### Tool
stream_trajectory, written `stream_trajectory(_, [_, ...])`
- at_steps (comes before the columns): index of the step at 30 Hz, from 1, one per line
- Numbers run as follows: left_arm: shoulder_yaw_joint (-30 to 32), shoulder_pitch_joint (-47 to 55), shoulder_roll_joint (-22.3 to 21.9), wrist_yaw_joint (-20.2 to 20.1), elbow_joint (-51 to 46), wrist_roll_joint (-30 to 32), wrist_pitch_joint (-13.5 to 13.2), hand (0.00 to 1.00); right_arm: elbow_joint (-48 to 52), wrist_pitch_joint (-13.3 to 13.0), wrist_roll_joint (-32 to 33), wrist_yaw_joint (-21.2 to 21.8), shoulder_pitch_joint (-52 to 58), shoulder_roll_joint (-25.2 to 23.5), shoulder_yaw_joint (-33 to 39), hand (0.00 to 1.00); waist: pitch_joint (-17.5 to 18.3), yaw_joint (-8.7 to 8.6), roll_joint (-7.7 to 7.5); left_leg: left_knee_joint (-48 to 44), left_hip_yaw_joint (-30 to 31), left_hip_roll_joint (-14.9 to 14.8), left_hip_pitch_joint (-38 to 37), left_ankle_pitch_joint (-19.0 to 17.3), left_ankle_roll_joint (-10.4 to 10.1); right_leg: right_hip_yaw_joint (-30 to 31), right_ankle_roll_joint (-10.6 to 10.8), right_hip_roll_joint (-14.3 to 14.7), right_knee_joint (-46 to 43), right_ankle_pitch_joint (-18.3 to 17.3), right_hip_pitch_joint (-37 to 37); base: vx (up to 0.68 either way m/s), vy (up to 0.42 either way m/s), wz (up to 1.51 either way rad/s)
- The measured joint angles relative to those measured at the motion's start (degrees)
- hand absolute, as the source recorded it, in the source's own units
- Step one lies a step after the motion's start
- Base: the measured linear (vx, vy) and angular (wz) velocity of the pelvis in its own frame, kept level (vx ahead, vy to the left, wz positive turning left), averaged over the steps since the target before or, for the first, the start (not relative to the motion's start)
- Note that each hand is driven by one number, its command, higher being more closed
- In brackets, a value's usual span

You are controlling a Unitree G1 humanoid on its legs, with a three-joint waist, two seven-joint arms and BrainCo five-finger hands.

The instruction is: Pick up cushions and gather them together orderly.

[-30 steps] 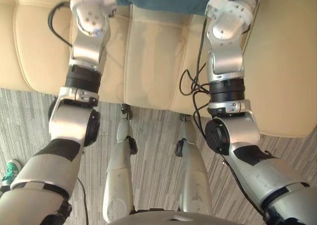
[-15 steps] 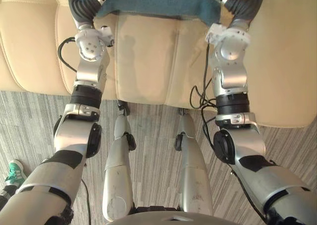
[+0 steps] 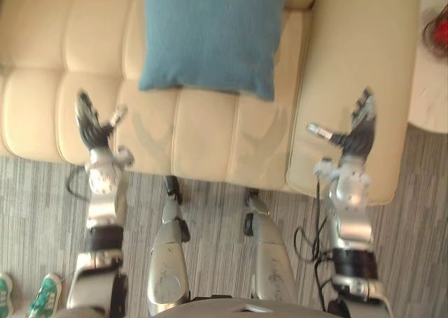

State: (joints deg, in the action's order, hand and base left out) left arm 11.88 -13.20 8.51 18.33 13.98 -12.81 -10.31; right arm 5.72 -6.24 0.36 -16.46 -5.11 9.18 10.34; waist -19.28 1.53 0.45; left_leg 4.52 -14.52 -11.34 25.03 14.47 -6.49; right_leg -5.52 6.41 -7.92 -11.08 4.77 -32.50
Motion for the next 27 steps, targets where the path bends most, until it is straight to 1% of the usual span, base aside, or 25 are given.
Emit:
stream_trajectory(2, [1.5, 8.3, -4.9, -2.1, 2.0, -2.4, 0.2, 0.0, -2.6, -0.7, 3.9, 3.6, 6.0, -3.5, -2.1, 0.0, 2.2, 0.25, -0.38, 0.0, -0.5, 0.0, -4.7, -1.4, -0.3, 0.1, -0.1, 0.0, 0.1, -1.0, 4.6, 0.1, -0.058, -0.04])
stream_trajectory(3, [1.7, 11.8, -6.4, -3.7, 5.1, -3.5, 0.5, 0.0, -6.3, -0.9, 5.0, 5.9, 8.4, -5.0, -2.9, 0.0, 3.9, 0.55, -0.55, -0.9, -0.9, -0.1, -7.7, -2.7, -0.4, 0.2, 0.4, 0.0, 0.2, -1.6, 7.6, 0.09, -0.043, -0.09])
stream_trajectory(5, [1.6, 16.5, -7.8, -6.3, 10.0, -3.9, 0.8, 0.0, -11.8, -0.9, 5.0, 8.5, 11.8, -6.9, -3.5, 0.0, 7.5, 0.81, -0.73, -4.4, -1.2, -0.6, -9.9, -6.0, -0.7, 0.2, 0.4, 0.0, 1.0, -2.3, 11.4, 0.12, -0.04, -0.14])
stream_trajectory(6, [1.6, 18.8, -8.6, -7.7, 13.9, -3.8, 1.3, 0.0, -16.2, -0.9, 5.0, 9.7, 13.4, -7.7, -3.4, 0.0, 9.7, 0.83, -0.64, -6.0, -1.4, -0.9, -11.6, -7.8, -1.2, 0.3, 0.3, 0.1, 1.8, -2.9, 13.9, 0.14, -0.027, -0.16])
stream_trajectory(7, [1.6, 19.6, -9.0, -9.0, 16.5, -3.2, 1.8, 0.0, -19.0, -0.7, 4.4, 10.2, 14.1, -7.9, -3.3, 0.0, 11.0, 0.82, -0.7, -6.5, -1.5, -1.0, -12.6, -8.6, -1.4, 0.3, 0.4, 0.2, 2.4, -3.0, 15.4, 0.09, -0.005, -0.1])
stream_trajectory(8, [1.7, 19.8, -9.1, -9.5, 18.0, -2.8, 2.0, 0.0, -20.5, -0.8, 4.2, 10.3, 14.1, -8.0, -3.3, 0.0, 11.7, 0.8, -0.71, -6.6, -1.5, -1.1, -13.1, -8.7, -1.4, 0.3, 0.5, 0.2, 2.7, -3.2, 16.1, 0.08, 0.007, -0.03])
stream_trajectory(10, [1.8, 20.3, -9.7, -12.2, 27.1, -0.8, 3.0, 0.0, -31.1, 0.3, 2.7, 11.3, 15.0, -8.6, -1.7, 0.0, 14.5, 0.78, -0.9, -5.2, -2.0, -1.0, -16.7, -9.1, -1.8, 0.2, 0.6, 0.4, 4.9, -3.2, 19.8, 0.06, 0.011, -0.03])
stream_trajectory(12, [1.9, 20.2, -9.7, -13.3, 32.4, 1.5, 3.4, 0.0, -38.8, 0.5, 1.6, 12.1, 14.7, -8.8, -0.2, 0.0, 16.5, 0.76, -0.97, -3.7, -2.1, -0.8, -18.5, -9.1, -1.9, 0.2, 0.6, 0.4, 6.4, -3.1, 21.5, 0.06, 0.014, -0.03])
stream_trajectory(14, [2.2, 20.2, -9.6, -13.8, 38.7, 5.1, 4.4, 0.0, -50.1, 1.8, 1.4, 12.6, 13.5, -8.6, 3.3, 0.0, 18.4, 0.46, -0.89, -0.9, -1.2, 0.2, -21.4, -9.0, -2.0, 0.3, 0.6, 0.4, 8.6, -3.0, 24.3, 0.1, 0.026, 0.02])
stream_trajectory(17, [2.8, 20.2, -7.9, -13.8, 41.3, 7.5, 4.9, 0.0, -56.8, 3.1, 1.4, 12.7, 13.5, -8.1, 5.1, 0.0, 18.7, 0.07, -0.97, -0.1, -0.2, 0.9, -23.1, -9.1, -2.0, 0.6, 0.8, 0.2, 10.1, -2.8, 26.3, 0.09, 0.023, 0.01])
stream_trajectory(18, [2.8, 20.2, -7.0, -13.8, 42.2, 8.2, 5.2, 0.0, -57.6, 3.1, 1.4, 12.7, 13.3, -7.9, 5.8, 0.0, 18.7, -0.23, -1.07, -0.1, -0.1, 1.2, -23.7, -9.2, -2.1, 0.9, 0.9, 0.1, 10.5, -2.1, 27.1, 0.1, 0.02, -0.05])
stream_trajectory(20, [2.8, 20.2, -6.3, -13.8, 43.0, 8.6, 5.2, 0.0, -59.4, 3.5, 1.4, 12.7, 12.9, -7.4, 6.1, 0.0, 18.7, -0.26, -1.28, -0.1, -0.1, 1.3, -24.5, -9.1, -2.1, 1.6, 1.2, 0.0, 10.5, -1.9, 27.7, 0.08, 0.014, -0.06])
stream_trajectory(24, [3.9, 19.3, -6.0, -13.8, 43.1, 8.7, 5.2, 0.0, -61.1, 3.8, 1.4, 12.6, 10.7, -7.9, 6.7, 0.0, 17.4, 0.05, -2.46, -0.2, -1.6, 1.5, -25.8, -9.4, -2.2, 3.3, 0.9, 0.0, 9.5, -1.6, 27.4, 0.02, 0.01, -0.24])
stream_trajectory(26, [4.3, 18.4, -6.2, -13.7, 43.1, 8.7, 5.2, 0.0, -60.0, 3.7, 1.3, 12.5, 8.9, -8.5, 6.4, 0.0, 14.8, 0.35, -3.37, -3.6, -3.8, 1.3, -25.1, -11.2, -1.8, 5.5, -0.2, 0.0, 8.1, -0.5, 25.9, -0.1, 0.03, -0.59])
stream_trajectory(27, [4.3, 17.3, -6.3, -13.7, 42.8, 8.7, 5.2, 0.0, -58.2, 3.8, 0.0, 12.4, 8.9, -9.0, 5.3, 0.0, 14.5, 0.55, -4.05, -9.1, -5.1, 0.6, -21.2, -13.8, -1.1, 5.7, -1.1, 0.1, 7.5, 1.9, 23.0, -0.14, 0.04, -0.56])
